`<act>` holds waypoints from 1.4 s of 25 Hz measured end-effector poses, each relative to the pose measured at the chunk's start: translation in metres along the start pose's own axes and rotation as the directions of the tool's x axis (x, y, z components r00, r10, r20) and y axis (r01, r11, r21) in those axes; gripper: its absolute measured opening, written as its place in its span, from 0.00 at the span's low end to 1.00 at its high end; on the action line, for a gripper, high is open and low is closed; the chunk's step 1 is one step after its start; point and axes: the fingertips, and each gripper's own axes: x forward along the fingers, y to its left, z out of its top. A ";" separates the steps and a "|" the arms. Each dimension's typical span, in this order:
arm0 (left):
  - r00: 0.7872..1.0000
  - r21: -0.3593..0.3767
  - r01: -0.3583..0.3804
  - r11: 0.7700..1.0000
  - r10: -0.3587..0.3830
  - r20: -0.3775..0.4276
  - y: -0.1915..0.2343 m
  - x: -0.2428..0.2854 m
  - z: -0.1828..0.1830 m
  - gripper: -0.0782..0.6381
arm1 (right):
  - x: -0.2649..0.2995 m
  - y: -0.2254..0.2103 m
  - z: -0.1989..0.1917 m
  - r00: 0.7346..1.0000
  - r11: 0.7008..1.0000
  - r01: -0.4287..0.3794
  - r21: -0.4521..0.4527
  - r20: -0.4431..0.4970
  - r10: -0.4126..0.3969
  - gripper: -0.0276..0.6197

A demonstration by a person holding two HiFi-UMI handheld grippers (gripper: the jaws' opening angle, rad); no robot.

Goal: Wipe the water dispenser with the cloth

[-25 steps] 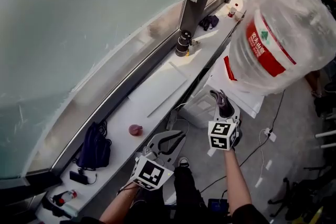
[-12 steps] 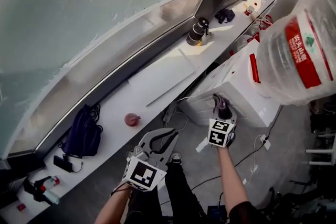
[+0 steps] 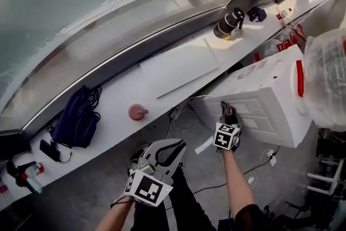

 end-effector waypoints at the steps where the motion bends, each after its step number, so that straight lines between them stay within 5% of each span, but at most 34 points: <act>1: 1.000 -0.006 -0.004 1.000 0.004 -0.008 0.001 0.000 -0.009 0.16 | 0.010 0.007 -0.005 1.000 1.000 -0.003 -0.004 -0.011 0.003 0.20; 13: 0.995 -0.016 -0.044 0.999 0.042 -0.094 0.011 -0.014 -0.072 0.16 | 0.063 0.050 -0.042 0.995 0.994 -0.015 0.112 -0.097 0.026 0.20; 19: 0.997 0.000 -0.022 1.000 0.022 -0.070 0.006 -0.007 -0.031 0.16 | -0.024 0.019 -0.002 0.990 0.990 -0.137 0.041 0.038 0.136 0.20; 25: 0.998 0.043 0.034 0.998 -0.032 -0.047 -0.011 0.004 0.018 0.16 | -0.134 -0.047 0.063 0.972 0.985 -0.170 -0.017 0.164 0.171 0.20; 35: 0.992 0.099 0.126 0.987 -0.124 -0.026 -0.048 0.013 0.067 0.16 | -0.253 -0.133 0.155 0.934 0.993 -0.052 -0.110 0.345 0.087 0.20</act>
